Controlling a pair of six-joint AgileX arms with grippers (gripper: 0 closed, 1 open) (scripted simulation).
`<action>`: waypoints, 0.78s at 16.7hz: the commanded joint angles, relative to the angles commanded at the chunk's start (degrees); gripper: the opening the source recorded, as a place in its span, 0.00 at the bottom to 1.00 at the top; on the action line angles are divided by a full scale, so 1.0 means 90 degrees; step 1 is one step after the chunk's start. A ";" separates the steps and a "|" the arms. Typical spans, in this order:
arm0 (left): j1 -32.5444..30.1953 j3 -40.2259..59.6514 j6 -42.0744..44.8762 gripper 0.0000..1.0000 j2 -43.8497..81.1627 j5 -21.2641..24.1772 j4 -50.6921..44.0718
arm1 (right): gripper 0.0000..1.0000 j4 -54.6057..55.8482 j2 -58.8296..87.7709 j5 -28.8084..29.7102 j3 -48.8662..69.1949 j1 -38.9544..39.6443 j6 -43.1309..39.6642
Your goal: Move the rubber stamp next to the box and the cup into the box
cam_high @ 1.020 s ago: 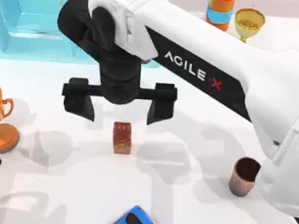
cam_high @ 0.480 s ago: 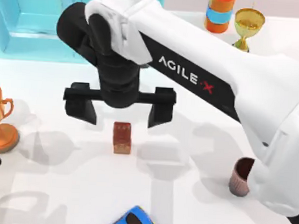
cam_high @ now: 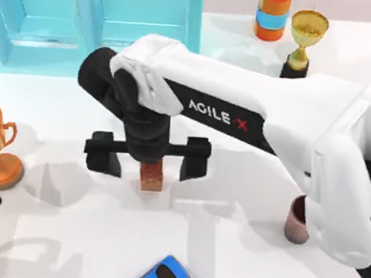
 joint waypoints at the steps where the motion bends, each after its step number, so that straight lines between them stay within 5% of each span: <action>1: 0.0000 0.0000 0.0000 1.00 0.0000 0.0000 0.0000 | 1.00 0.0122 0.0010 0.0000 -0.0120 -0.0002 -0.0002; 5: 0.0000 0.0000 0.0000 1.00 0.0000 0.0000 0.0000 | 1.00 0.0176 0.0016 0.0000 -0.0173 -0.0003 -0.0003; 13: 0.0000 0.0000 0.0000 1.00 0.0000 0.0000 0.0000 | 0.40 0.0176 0.0016 0.0000 -0.0173 -0.0003 -0.0003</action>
